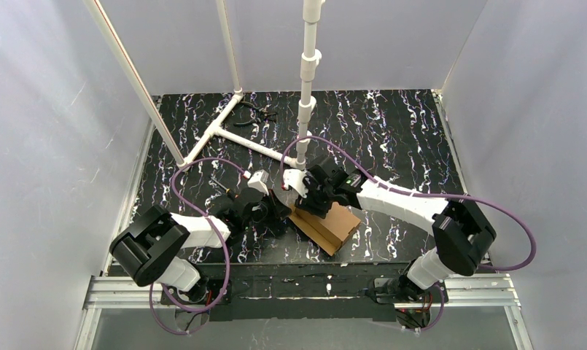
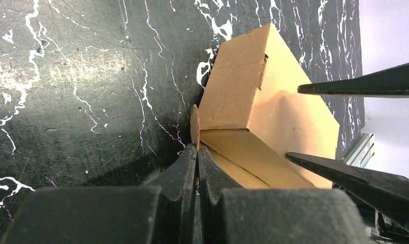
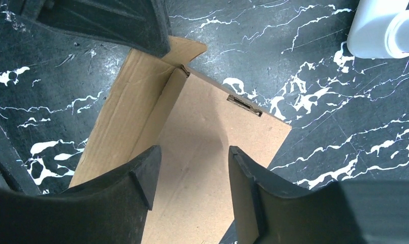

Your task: Fold the paper box

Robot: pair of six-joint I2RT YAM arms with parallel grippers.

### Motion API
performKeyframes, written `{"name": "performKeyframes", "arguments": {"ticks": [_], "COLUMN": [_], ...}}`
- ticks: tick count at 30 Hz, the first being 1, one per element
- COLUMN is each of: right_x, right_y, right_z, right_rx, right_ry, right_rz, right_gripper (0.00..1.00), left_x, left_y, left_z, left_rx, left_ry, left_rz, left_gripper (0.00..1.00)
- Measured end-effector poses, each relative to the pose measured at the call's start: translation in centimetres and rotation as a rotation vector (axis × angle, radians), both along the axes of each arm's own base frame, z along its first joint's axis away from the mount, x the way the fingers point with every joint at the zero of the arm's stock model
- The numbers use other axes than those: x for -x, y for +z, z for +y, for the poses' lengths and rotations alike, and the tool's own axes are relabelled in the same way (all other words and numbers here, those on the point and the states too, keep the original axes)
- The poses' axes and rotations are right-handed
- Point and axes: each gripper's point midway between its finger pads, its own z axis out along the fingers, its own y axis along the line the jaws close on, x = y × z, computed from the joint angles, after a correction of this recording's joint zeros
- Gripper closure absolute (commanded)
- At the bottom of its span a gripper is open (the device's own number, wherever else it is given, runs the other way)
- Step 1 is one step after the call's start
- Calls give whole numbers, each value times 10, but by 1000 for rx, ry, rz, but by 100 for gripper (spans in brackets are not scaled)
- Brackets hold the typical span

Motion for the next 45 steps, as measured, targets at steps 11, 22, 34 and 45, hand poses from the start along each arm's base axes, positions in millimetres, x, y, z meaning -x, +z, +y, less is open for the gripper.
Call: {"name": "performKeyframes", "arguments": {"ticks": [11,22,34,45], "right_x": [1,1,1,0], "right_y": [-7,-8,-10,-12], "right_z": [6,8,8,9], "right_rx": [-11,-21,-19,-21], "right_ry": [-7,-20,-35,-53], "right_rz": [25,36,45,52], "right_gripper": [49,50,50,51], "left_x": [4,6,10,16], "left_y": [0,0,-3,-6], "left_z": [2,1,-1,1], "left_rx": [0,2,-13,-59], "left_ry": [-24,-61,-111,-127], "left_rz": [-38,-84,-158,-217], "left_gripper": [100,100,100,100]}}
